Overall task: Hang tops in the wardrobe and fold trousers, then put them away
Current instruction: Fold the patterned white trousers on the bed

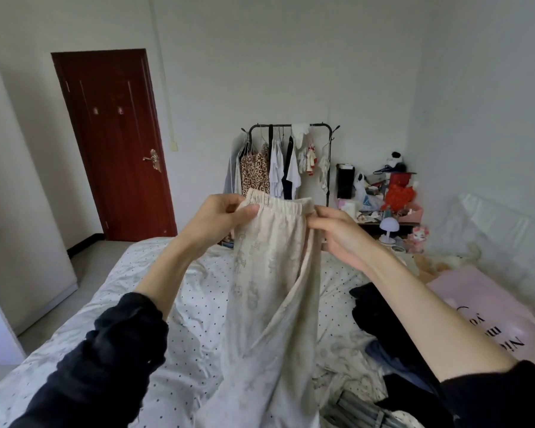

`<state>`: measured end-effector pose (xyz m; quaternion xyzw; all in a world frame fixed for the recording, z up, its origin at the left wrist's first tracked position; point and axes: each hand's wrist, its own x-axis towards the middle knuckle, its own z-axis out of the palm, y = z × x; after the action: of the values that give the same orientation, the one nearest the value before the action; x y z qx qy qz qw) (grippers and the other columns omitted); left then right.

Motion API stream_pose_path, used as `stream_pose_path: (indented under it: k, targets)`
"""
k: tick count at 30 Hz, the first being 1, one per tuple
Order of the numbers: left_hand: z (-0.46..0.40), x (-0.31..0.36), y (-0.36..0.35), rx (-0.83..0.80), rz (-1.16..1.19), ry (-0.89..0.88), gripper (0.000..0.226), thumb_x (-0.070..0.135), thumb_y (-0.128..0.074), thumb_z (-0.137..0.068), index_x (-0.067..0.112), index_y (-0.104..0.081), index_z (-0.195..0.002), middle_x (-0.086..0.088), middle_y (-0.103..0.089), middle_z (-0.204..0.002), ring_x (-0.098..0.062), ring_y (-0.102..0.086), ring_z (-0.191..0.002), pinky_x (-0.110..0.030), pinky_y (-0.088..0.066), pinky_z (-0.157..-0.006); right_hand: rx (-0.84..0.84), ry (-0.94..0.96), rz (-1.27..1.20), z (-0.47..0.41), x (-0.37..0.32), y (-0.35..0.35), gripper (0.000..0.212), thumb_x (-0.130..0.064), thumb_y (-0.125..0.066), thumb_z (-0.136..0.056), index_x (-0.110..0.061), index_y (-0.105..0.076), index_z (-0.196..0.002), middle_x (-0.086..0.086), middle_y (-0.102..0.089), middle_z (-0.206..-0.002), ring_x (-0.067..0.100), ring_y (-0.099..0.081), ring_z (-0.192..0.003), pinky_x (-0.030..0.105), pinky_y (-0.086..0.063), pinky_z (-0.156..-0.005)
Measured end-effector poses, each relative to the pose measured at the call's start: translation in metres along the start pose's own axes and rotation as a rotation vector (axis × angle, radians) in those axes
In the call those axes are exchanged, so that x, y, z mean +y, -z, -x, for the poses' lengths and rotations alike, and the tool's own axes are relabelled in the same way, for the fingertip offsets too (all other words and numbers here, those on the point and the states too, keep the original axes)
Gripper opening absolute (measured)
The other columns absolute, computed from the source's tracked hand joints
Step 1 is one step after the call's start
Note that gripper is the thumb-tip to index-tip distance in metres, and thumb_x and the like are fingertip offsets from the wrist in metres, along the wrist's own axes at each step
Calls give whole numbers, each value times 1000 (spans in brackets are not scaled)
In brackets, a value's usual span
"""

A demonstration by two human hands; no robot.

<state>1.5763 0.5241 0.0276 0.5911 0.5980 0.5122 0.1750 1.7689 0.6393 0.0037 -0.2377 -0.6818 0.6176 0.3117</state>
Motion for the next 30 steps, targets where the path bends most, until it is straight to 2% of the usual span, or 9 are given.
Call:
stream_pose_path:
  k: [5,7,9,12,15,18,22,27,30]
  targets:
    - [-13,18,3,137,-193,-29,32,26,-54,-94,4,-48,-72,-7,-40,-66,-14,-37,-58,-15,-32,-49,106,-1,81,-8,-23,-4,16,-4,-55,-89,-2,-65,-102,12,-66,-95,18,-59,-88,37,-47,-86]
    - [-24,35,12,191,-280,-63,30,27,-53,-94,6,-47,-74,-5,-43,-66,-16,-40,-61,-20,-34,-52,206,-4,134,-17,-40,-1,24,-6,-59,-88,7,-60,-108,25,-63,-103,21,-57,-91,45,-44,-100]
    - [-38,60,27,234,-323,-117,28,27,-53,-95,7,-51,-76,-6,-51,-72,-18,-47,-66,-27,-39,-57,244,28,194,-26,-71,4,18,-11,-63,-87,0,-63,-102,22,-64,-108,23,-59,-95,45,-43,-101]
    - [-57,95,44,321,-376,-203,30,26,-54,-94,1,-54,-77,-11,-54,-75,-22,-51,-68,-31,-41,-59,261,136,251,-40,-124,11,5,-11,-65,-86,-14,-63,-89,9,-65,-95,19,-59,-86,36,-44,-91]
    - [-75,135,58,437,-410,-267,36,23,-54,-94,8,-41,-65,-3,-40,-60,-18,-37,-58,-25,-29,-49,304,263,269,-53,-183,15,17,-10,-66,-84,-20,-59,-96,1,-60,-90,14,-52,-79,34,-41,-83]
    - [-89,162,66,487,-386,-291,37,22,-55,-93,10,-37,-63,-9,-43,-65,-21,-41,-64,-29,-33,-57,333,343,332,-56,-217,19,16,-14,-68,-83,-25,-66,-95,-1,-59,-90,15,-50,-80,33,-37,-80]
    - [-102,195,81,555,-322,-353,27,24,-53,-94,6,-47,-74,-9,-42,-68,-19,-40,-67,-29,-32,-60,341,470,263,-57,-252,20,14,-15,-69,-82,-23,-70,-93,-5,-60,-78,12,-50,-69,27,-37,-71]
    - [-108,230,106,585,-170,-513,30,25,-53,-93,9,-45,-70,-4,-36,-64,-14,-35,-59,-27,-28,-54,137,581,36,-51,-291,27,12,-9,-59,-87,-18,-67,-89,-5,-64,-74,9,-57,-65,19,-43,-61]
    - [-116,231,108,577,-283,-479,32,23,-52,-94,11,-41,-67,-2,-35,-61,-15,-33,-57,-28,-26,-52,162,562,101,-53,-294,27,18,-3,-53,-89,-12,-67,-97,1,-62,-76,11,-55,-63,20,-41,-56]
